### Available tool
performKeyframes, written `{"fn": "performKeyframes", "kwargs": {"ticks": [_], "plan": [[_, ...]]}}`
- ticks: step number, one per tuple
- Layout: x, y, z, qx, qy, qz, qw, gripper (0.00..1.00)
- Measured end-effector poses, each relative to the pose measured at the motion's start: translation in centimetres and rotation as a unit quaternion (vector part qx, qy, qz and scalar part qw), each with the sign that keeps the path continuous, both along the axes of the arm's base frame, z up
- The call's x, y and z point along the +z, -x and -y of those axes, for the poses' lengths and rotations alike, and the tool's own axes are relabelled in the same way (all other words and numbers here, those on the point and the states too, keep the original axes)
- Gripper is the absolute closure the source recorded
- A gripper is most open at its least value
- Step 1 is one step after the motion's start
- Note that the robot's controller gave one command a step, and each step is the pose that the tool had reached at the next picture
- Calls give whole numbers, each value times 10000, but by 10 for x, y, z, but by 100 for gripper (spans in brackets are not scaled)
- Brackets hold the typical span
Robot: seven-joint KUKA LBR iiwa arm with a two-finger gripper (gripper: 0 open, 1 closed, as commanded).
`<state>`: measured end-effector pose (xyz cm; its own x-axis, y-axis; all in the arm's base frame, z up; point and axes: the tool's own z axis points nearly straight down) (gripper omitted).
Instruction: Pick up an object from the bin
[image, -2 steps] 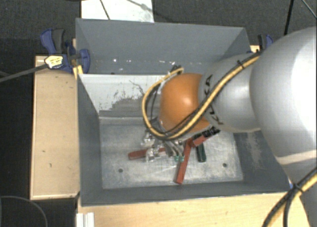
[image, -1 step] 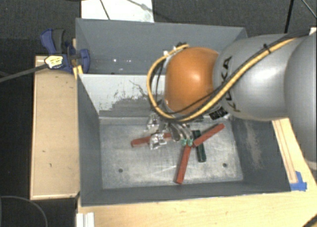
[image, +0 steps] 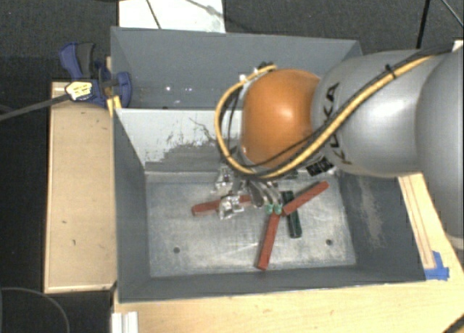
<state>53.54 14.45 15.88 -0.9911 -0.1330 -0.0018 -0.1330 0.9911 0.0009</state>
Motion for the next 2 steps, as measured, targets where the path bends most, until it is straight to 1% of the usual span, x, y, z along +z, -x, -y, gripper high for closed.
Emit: {"fn": "performKeyframes", "kwargs": {"ticks": [1, 2], "plan": [[40, -7, 0, -15, 10, -30, 10000, 100], [74, -1, -4, -57, -8, 27, 10000, 100]]}}
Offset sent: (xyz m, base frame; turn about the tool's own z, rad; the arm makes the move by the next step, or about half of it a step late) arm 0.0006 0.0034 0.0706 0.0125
